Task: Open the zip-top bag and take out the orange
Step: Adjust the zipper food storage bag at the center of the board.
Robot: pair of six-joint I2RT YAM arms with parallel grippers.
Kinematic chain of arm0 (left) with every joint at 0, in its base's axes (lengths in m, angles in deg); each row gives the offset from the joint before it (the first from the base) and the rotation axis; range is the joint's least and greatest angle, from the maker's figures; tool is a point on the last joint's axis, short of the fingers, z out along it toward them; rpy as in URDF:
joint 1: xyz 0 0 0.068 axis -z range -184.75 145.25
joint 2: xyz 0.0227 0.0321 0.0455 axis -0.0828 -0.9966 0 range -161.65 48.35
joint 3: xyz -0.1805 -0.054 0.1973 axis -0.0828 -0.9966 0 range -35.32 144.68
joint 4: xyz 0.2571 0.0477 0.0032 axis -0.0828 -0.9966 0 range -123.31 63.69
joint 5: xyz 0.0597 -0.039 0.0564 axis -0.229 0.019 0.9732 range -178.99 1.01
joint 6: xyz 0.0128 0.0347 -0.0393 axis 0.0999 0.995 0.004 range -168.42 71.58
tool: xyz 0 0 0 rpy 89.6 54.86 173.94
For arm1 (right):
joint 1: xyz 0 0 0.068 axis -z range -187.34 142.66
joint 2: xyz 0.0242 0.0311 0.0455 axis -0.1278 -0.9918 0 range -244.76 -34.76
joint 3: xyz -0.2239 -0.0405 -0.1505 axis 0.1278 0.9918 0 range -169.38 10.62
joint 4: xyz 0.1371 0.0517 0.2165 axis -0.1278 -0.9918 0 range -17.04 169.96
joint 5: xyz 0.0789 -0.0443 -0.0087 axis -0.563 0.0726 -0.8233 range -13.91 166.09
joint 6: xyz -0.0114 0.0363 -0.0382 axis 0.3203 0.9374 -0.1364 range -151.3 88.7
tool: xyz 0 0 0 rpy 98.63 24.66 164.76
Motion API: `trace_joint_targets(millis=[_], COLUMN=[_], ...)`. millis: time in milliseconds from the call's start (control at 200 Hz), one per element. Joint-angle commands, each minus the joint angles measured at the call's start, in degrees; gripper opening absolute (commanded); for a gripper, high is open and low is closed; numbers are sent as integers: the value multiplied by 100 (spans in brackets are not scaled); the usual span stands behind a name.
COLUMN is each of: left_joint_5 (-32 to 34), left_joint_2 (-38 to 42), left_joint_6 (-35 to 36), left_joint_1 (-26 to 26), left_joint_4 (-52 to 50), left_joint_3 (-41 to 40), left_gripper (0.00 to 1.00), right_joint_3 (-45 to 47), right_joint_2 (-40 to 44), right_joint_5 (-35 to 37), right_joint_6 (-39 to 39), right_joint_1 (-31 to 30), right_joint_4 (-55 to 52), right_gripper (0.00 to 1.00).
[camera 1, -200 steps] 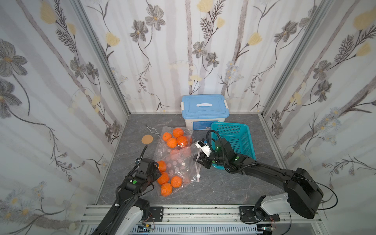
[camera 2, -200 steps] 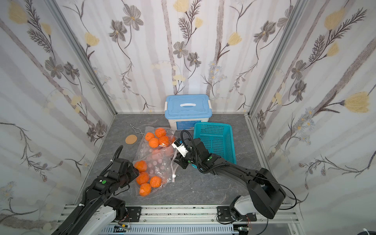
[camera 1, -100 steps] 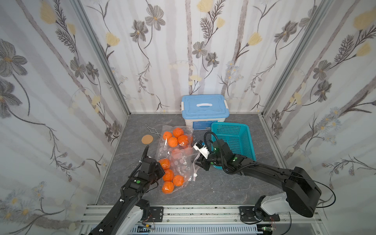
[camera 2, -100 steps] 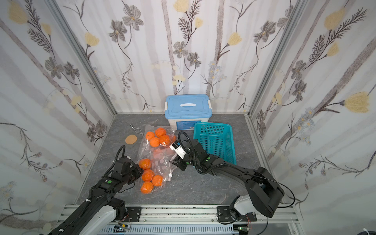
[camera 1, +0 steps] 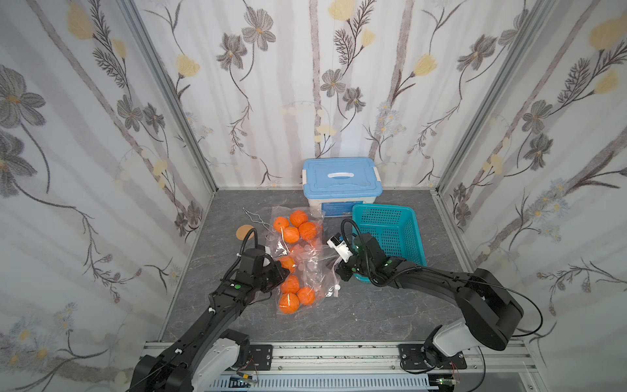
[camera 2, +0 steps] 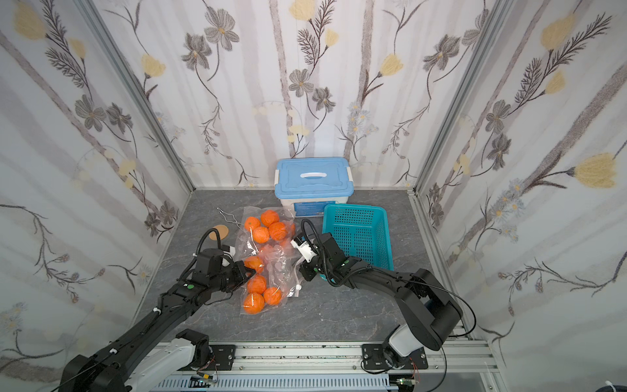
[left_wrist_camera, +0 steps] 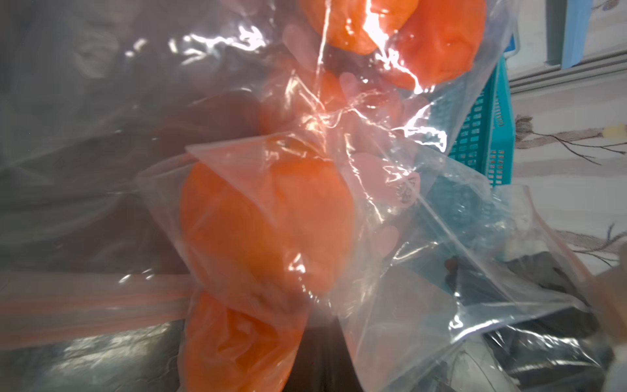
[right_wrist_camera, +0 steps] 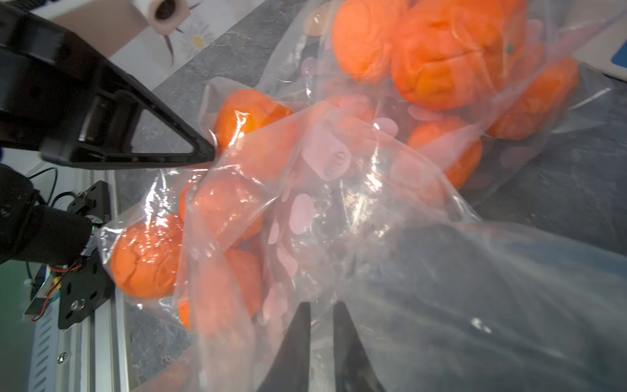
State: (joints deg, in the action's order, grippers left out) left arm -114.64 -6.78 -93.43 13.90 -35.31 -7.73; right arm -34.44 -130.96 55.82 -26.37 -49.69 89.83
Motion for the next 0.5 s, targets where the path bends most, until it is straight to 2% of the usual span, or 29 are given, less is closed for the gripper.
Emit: trace_joint_targets(millis=[0, 110, 290, 495], left_joint_5=[-750, -870, -898, -887], left_joint_2=[-112, 42, 89, 36], left_joint_6=[88, 385, 1584, 2441], left_joint_1=[82, 254, 476, 498], left_joint_4=[548, 110, -1869, -3224], left_joint_3=[366, 848, 2038, 2879], left_gripper=[0, 0, 0, 0], right_joint_3=[93, 118, 151, 56], right_joint_2=[23, -13, -37, -162], right_joint_5=[199, 98, -68, 421], right_joint_6=[39, -21, -250, -411], right_joint_1=[130, 125, 44, -142], right_joint_4=[367, 373, 257, -121], right_gripper=[17, 18, 20, 21])
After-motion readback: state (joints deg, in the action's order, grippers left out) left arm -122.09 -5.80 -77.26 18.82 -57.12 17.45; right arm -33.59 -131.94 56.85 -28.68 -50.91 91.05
